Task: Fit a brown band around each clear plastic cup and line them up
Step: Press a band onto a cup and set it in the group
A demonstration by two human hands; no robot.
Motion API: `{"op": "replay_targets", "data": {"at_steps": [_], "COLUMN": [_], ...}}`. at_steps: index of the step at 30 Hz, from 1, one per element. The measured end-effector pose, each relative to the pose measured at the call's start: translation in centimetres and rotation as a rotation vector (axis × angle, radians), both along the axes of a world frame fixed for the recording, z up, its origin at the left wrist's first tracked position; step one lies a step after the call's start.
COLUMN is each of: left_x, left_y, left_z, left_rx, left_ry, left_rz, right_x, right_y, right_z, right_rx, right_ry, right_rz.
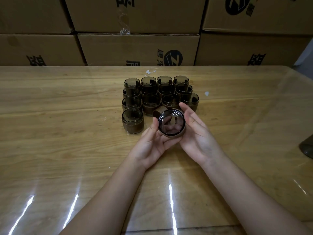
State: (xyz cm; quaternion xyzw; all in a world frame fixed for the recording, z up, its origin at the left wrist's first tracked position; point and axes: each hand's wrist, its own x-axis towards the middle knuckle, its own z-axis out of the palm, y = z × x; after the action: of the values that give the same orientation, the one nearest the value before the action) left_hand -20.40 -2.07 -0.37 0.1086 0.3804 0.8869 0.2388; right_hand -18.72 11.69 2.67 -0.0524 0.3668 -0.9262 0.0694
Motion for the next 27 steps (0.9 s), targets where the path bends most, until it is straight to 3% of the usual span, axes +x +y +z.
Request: {"op": "replay_targets", "data": {"at_steps": [12,17,21,24,27], "left_x": [0.2,0.1,0.0,0.3,0.1], "left_y": [-0.1,-0.2,-0.5,-0.2,-0.7], "left_z": [0.4,0.3,-0.2,0.0,0.0], "left_rx": [-0.019,0.083,0.062,-0.097,-0.121], "left_ry": [0.037,-0.013,-0.025,0.035,0.077], "left_rz": [0.028,-0.004,0.004,0.056,0.117], "right_x": [0.0,0.3,1.3,2.1,2.2], "right_y": [0.2,0.2,-0.4,-0.9,-1.1], "right_z": [0.1,0.6,0.5,0.2,-0.2], "right_rx": [-0.025,0.072,0.573,1.069,1.29], "right_ry": [0.0,0.066,0.218,0.537,0.8], "right_rz": [0.024,-0.011,-0.149,-0.315,-0.432]}}
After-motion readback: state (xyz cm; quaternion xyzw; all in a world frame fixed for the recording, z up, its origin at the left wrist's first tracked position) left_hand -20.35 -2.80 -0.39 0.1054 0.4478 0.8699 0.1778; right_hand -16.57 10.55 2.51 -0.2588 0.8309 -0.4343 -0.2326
